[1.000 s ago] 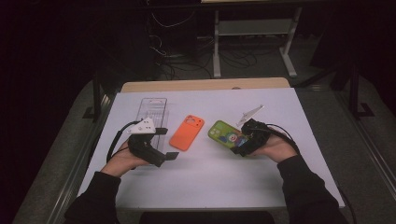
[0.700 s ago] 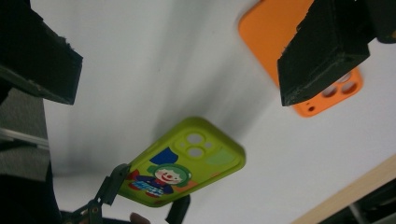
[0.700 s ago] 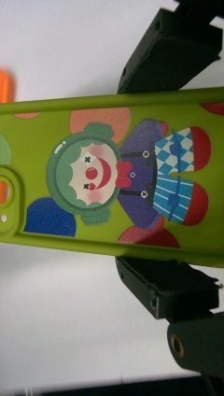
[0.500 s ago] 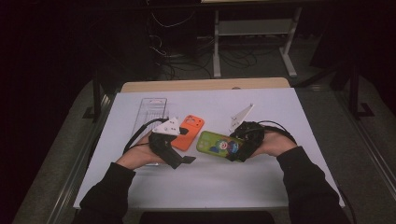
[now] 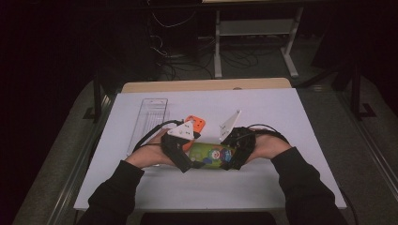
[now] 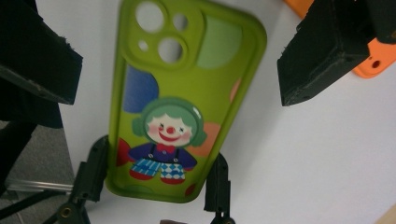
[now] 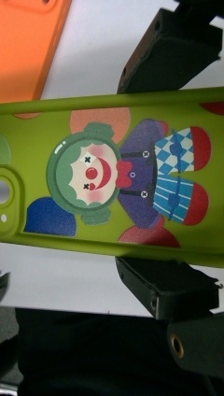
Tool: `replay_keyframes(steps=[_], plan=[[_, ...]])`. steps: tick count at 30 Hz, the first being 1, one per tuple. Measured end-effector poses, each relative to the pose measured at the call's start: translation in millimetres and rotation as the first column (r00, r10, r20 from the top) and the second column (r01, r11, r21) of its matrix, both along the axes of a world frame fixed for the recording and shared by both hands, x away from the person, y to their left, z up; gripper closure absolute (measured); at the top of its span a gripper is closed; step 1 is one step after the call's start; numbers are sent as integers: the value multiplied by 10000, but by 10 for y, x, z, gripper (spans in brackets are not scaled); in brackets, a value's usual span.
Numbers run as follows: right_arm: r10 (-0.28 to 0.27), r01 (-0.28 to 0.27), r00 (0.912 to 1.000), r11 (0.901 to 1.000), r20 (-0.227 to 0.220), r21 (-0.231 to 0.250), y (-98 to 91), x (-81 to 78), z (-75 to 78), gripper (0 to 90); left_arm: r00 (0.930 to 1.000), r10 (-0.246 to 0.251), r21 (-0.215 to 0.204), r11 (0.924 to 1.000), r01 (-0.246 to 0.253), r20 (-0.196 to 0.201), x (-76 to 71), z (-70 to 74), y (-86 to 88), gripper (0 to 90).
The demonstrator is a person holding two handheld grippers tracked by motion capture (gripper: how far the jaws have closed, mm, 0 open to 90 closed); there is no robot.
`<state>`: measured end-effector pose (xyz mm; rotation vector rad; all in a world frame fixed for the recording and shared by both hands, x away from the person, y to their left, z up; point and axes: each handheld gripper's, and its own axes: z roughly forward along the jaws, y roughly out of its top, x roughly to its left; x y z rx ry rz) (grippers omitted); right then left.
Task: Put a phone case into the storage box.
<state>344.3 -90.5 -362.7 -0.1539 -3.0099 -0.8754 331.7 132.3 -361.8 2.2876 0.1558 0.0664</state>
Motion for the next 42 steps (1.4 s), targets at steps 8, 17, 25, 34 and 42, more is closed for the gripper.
replay_keyframes(steps=[8, 17, 25, 34, 42], plan=[[537, -535, 9985, 9985, 124, -112, 130, -124, 36, 151, 9976, -677, 558, 9961, 684, -131, -82, -84, -57, 0], [769, -771, 9966, 9970, 283, 56, 173, -173, 74, 151, 9938, -1042, 762, 9914, 1068, -377, -106, -119, -90, 36], [849, -855, 9960, 9961, 279, 209, 173, -174, 88, 151, 9936, -1033, 910, 9901, 1072, -463, -114, -152, -113, 96], [1000, -1004, 9947, 9948, 255, 168, 189, -174, 75, 150, 9921, -1107, 984, 9883, 1162, -593, -119, -164, -115, 136], [977, -975, 9952, 9951, -93, 168, 205, -160, 7, 143, 9887, -1176, 1266, 9835, 1289, -933, -97, -189, -125, 149]])
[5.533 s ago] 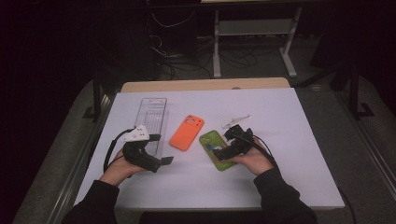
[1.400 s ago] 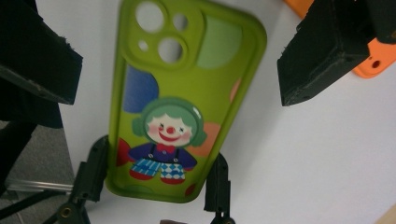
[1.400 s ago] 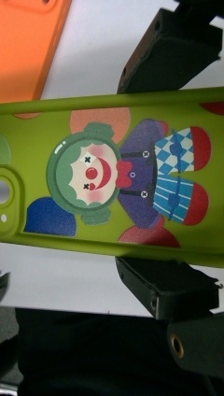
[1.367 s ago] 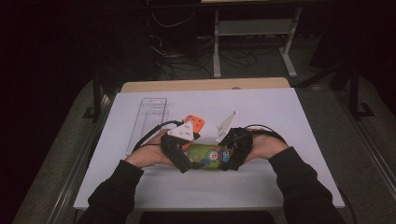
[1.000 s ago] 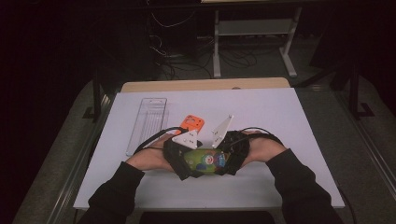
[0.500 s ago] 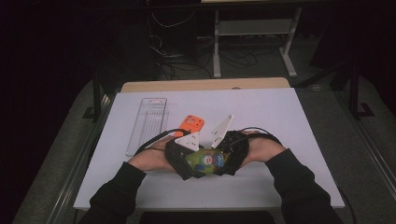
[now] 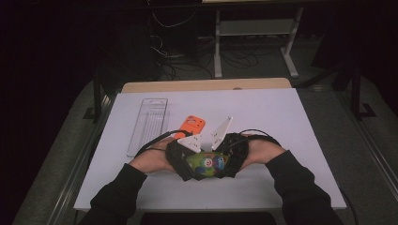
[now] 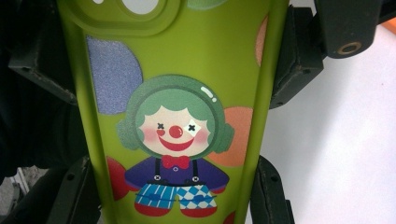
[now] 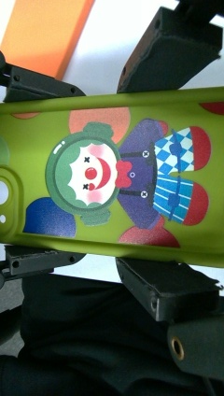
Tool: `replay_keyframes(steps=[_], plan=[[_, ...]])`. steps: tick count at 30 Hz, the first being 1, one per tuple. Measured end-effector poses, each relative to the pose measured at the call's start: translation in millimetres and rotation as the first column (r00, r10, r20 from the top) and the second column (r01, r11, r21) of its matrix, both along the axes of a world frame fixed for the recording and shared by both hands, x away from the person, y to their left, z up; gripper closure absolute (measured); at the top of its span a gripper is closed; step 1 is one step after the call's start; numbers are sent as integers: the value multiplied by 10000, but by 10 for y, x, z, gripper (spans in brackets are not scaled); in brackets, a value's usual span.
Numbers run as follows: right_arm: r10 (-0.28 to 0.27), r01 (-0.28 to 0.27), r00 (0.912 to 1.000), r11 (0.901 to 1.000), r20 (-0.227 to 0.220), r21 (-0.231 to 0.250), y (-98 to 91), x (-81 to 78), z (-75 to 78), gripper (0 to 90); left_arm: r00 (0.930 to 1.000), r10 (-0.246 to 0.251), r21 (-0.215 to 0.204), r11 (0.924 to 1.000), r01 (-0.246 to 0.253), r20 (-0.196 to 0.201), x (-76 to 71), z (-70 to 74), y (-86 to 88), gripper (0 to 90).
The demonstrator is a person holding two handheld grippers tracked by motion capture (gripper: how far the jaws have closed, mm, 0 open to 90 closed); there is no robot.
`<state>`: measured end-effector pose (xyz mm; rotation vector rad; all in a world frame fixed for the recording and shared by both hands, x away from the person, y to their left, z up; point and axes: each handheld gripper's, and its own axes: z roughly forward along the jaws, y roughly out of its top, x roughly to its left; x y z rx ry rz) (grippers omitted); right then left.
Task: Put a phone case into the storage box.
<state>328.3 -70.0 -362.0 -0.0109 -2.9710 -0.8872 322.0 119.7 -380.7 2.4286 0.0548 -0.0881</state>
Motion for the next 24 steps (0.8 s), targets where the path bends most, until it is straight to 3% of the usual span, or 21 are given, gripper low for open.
replay_keyframes(steps=[8, 11, 12, 13, 14, 15, 16, 19, 21, 24], plan=[[-456, 453, 9989, 9983, 58, 361, -67, 6, 22, 90, 9994, 233, 181, 9996, -237, 249, 11, 11, 33, 151], [-799, 800, 9968, 9937, -34, 790, -145, 29, 57, 79, 9966, 771, 120, 9969, -775, 288, 38, 4, 86, 151], [-1137, 1148, 9933, 9899, -182, 832, -182, 22, 77, 77, 9949, 960, 128, 9953, -964, 301, 40, -4, 99, 151], [-1185, 1179, 9930, 9872, -3, 1071, -216, 47, 87, 76, 9949, 960, 128, 9953, -964, 301, 40, -4, 99, 151], [-1405, 1390, 9901, 9833, 47, 1171, -255, 58, 99, 76, 9893, 1404, 141, 9899, -1411, 392, 51, -14, 129, 151], [-1590, 1561, 9872, 9787, 113, 1335, -290, 70, 104, 76, 9893, 1404, 141, 9899, -1411, 392, 51, -14, 129, 151], [-1857, 1817, 9825, 9726, 146, 1448, -327, 78, 108, 76, 9809, 1905, 78, 9816, -1909, 387, 68, -21, 162, 151], [-2447, 2387, 9695, 9553, 132, 1746, -422, 102, 92, 67, 9673, 2535, -13, 9673, -2535, 10, 89, -36, 213, 151], [-2917, 2875, 9565, 9408, -34, 1795, -477, 104, 73, 62, 9642, 2653, -31, 9642, -2653, 39, 89, -43, 226, 151], [-3541, 3485, 9352, 9163, -76, 1976, -554, 120, 27, 68, 9490, 3151, -23, 9491, -3151, 62, 82, -52, 250, 151]])
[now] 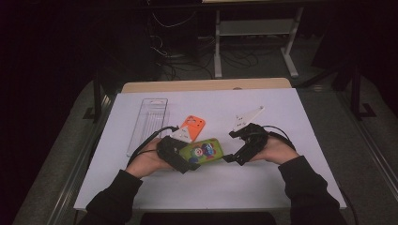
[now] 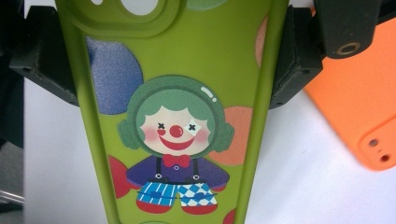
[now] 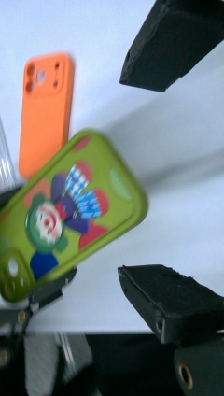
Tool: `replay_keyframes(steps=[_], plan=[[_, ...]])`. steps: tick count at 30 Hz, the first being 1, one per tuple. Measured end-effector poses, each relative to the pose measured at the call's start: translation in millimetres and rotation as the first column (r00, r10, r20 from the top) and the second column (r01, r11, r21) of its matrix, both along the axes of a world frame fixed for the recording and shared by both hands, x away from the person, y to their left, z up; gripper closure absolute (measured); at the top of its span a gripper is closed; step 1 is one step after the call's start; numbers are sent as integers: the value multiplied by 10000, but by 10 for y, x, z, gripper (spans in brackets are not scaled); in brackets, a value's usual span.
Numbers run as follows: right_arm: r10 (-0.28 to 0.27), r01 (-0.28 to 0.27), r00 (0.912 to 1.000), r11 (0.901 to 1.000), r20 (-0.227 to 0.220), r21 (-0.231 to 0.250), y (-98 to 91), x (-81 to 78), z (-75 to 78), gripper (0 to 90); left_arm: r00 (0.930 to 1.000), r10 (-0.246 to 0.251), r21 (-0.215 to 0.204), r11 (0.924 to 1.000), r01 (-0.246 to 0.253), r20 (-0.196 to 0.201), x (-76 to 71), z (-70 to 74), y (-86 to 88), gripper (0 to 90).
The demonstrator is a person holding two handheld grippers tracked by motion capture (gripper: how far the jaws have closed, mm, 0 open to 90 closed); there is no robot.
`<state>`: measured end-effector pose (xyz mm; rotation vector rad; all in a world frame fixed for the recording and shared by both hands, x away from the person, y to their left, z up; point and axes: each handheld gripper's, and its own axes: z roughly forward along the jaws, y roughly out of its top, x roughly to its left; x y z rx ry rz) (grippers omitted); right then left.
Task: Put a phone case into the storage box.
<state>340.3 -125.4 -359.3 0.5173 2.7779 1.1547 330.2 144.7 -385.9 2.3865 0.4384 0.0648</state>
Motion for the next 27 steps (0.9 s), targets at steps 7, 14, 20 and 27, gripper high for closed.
replay_keyframes(steps=[7, 14, 20, 27], plan=[[-1442, 1496, 9869, 9858, -728, 760, -81, -73, -127, 66, 9906, 1358, 115, 9906, -1360, 186, 20, 5, 31, 151], [-2979, 3029, 9529, 9440, -567, 1311, -118, -213, -295, 42, 9848, 1722, 335, 9844, -1729, 228, 48, 24, 55, 150], [-4069, 4060, 9128, 8944, -357, 1874, -140, -309, -404, 65, 9808, 1952, 153, 9806, -1952, 36, 50, 14, 44, 150], [-4630, 4594, 8857, 8637, -340, 2075, -125, -327, -480, 50, 9773, 2118, 6, 9773, -2118, -25, 52, 23, 36, 150]])
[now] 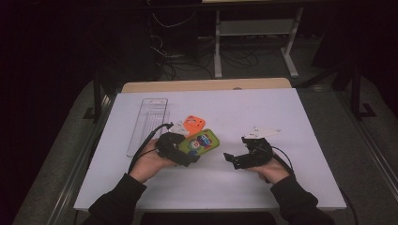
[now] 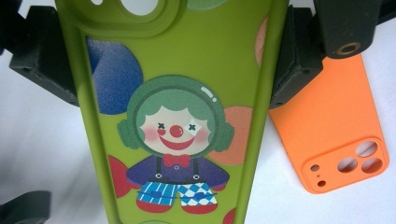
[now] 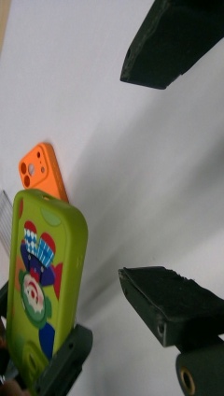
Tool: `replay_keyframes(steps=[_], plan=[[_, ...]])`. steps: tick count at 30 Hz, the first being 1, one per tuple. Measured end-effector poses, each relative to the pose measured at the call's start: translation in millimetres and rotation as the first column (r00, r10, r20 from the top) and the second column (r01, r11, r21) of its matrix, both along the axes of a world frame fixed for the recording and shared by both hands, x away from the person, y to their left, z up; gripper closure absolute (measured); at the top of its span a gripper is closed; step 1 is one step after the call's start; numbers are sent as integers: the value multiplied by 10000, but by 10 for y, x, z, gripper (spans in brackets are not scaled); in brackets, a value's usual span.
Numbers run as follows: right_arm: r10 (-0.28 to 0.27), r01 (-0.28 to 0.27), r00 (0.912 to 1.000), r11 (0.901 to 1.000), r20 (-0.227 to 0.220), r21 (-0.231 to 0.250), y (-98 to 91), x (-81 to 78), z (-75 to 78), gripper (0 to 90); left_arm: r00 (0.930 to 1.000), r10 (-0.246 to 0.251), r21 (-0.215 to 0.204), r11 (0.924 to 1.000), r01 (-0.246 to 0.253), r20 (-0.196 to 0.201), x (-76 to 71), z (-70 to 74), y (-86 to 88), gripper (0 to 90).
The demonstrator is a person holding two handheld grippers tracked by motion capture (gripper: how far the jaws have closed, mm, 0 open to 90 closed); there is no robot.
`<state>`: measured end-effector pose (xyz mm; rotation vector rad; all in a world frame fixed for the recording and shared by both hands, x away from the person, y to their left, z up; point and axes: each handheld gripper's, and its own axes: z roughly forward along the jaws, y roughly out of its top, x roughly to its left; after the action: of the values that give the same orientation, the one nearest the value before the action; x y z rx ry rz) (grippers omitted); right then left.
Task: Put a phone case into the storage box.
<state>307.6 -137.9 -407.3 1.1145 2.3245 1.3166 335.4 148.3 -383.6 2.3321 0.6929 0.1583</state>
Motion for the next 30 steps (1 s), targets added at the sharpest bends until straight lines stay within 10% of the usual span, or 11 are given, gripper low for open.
replay_keyframes(steps=[14, 30], plan=[[-98, 185, 9957, 9955, 925, -934, 80, -42, -27, 48, 9994, 318, -339, 9989, -324, -169, -8, -3, -4, 151], [719, 145, 9600, 9525, 2707, -3042, 236, -160, -33, 37, 9999, 28, -221, 9998, -30, -109, -1, 6, 15, 151]])
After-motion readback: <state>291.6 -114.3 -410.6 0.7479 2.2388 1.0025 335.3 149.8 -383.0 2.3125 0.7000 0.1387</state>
